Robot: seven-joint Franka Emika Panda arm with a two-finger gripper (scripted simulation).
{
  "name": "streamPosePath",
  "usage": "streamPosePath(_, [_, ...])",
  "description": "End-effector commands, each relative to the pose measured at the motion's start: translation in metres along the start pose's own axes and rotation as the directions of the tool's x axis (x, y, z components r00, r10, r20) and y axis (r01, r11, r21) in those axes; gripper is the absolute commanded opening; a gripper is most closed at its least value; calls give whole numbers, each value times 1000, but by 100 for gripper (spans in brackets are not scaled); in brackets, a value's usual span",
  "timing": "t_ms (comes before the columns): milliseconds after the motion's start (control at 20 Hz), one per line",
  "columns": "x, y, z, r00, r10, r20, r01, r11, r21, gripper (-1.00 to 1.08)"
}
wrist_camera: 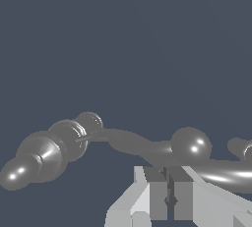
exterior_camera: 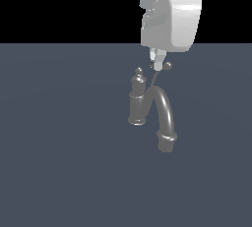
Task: Turn on the faucet by rotating a designated handle.
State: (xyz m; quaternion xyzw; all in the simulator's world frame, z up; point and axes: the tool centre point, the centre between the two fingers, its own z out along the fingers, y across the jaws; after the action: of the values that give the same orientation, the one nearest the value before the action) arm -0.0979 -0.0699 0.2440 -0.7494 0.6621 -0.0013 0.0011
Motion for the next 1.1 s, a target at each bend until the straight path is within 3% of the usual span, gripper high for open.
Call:
streamPosePath(0, [27,4,2,1000,26,0,-26,1000,-3,-100])
streamPosePath(150, [38,5,2,1000,27,0,-27,1000,-3,-100])
streamPosePath(200, [19,-1,0,1000,-3,0,3,1000,0,-100])
streamPosePath(1050, [70,-41,1,1000,15,0,-15,1000,-2,-100])
